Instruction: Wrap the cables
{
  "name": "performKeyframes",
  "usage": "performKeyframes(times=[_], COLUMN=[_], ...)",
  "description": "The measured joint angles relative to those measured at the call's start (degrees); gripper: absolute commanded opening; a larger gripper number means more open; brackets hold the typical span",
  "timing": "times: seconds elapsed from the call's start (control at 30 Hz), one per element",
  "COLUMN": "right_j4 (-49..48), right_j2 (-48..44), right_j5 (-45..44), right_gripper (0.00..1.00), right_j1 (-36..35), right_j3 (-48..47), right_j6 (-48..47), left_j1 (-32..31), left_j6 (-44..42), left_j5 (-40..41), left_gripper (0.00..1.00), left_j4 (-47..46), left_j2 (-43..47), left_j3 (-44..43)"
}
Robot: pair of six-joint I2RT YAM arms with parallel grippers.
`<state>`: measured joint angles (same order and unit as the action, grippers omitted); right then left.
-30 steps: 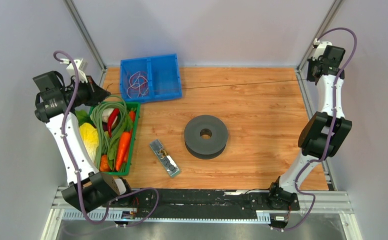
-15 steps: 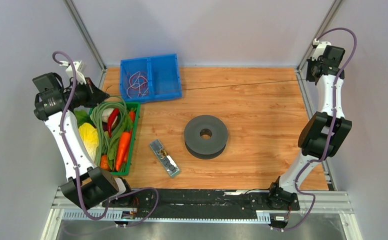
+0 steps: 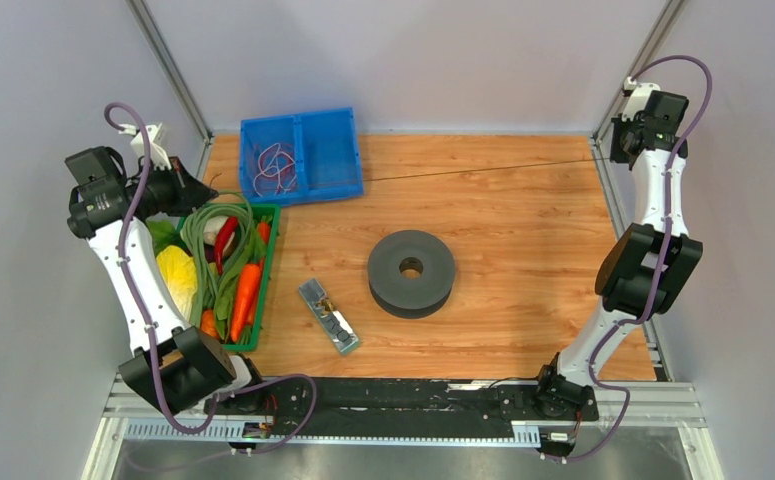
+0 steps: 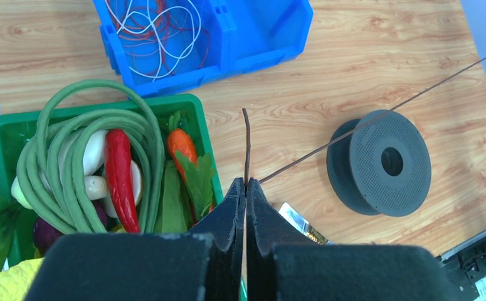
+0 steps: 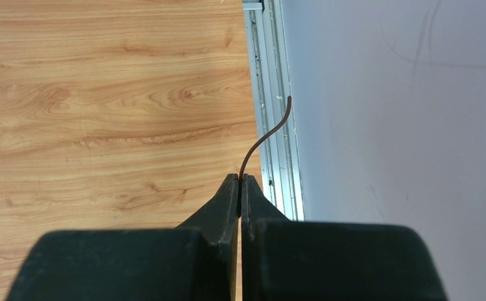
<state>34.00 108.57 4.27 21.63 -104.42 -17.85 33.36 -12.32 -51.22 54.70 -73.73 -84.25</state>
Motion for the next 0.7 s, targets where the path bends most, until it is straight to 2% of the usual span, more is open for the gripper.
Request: performKeyframes(times=[0.7], right_j4=[0.0], right_j2=[0.0], right_j5=[1.2], right_gripper=[0.0], right_j1=[-0.3], right_j3=[0.0], right_j6=[0.5], left_j1=[1.3], left_j6=[-3.1], left_j5=[-0.2], left_gripper=[0.0], left_j4=[1.4], left_j2=[-1.1], left_j3=[0.2])
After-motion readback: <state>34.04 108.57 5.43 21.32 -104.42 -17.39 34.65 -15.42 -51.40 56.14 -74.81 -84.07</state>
